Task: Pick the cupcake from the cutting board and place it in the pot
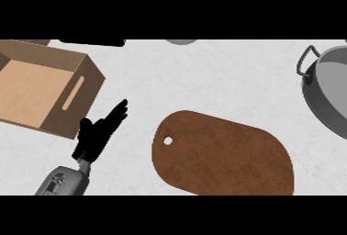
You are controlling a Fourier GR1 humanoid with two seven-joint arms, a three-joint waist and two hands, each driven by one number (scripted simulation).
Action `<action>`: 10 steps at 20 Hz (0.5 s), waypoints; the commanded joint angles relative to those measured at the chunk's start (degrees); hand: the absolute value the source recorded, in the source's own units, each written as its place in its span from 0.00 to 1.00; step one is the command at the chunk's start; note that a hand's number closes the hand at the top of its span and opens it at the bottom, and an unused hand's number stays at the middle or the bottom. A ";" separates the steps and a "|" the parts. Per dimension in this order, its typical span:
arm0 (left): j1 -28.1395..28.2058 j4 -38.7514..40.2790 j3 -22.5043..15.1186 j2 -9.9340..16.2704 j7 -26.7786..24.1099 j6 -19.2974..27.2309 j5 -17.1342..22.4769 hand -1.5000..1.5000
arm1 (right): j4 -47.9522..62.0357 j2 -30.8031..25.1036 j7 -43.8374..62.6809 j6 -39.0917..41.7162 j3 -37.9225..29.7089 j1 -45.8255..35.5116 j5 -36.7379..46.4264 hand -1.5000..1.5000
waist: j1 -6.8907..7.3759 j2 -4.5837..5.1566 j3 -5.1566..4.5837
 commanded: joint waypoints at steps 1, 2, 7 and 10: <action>-0.87 0.38 -1.74 -0.96 -0.19 -1.03 -0.87 0.50 | 7.41 1.03 1.48 -2.06 5.16 -5.49 11.46 1.00 | 2.27 0.44 -0.10; -1.94 0.93 -1.40 -1.67 -0.28 -0.21 -1.06 0.50 | 9.47 1.43 0.63 -2.89 6.18 -6.03 13.92 1.00 | 2.04 0.54 -0.06; -2.33 0.71 -1.78 -2.27 1.71 0.36 -1.53 0.50 | 16.27 8.25 8.29 5.84 12.38 -13.53 20.86 1.00 | 2.29 0.27 -0.12; -1.87 0.19 -0.84 -1.37 1.38 -0.39 -0.82 0.50 | 21.30 13.01 15.68 12.45 13.50 -16.37 20.81 1.00 | 2.08 0.08 -0.13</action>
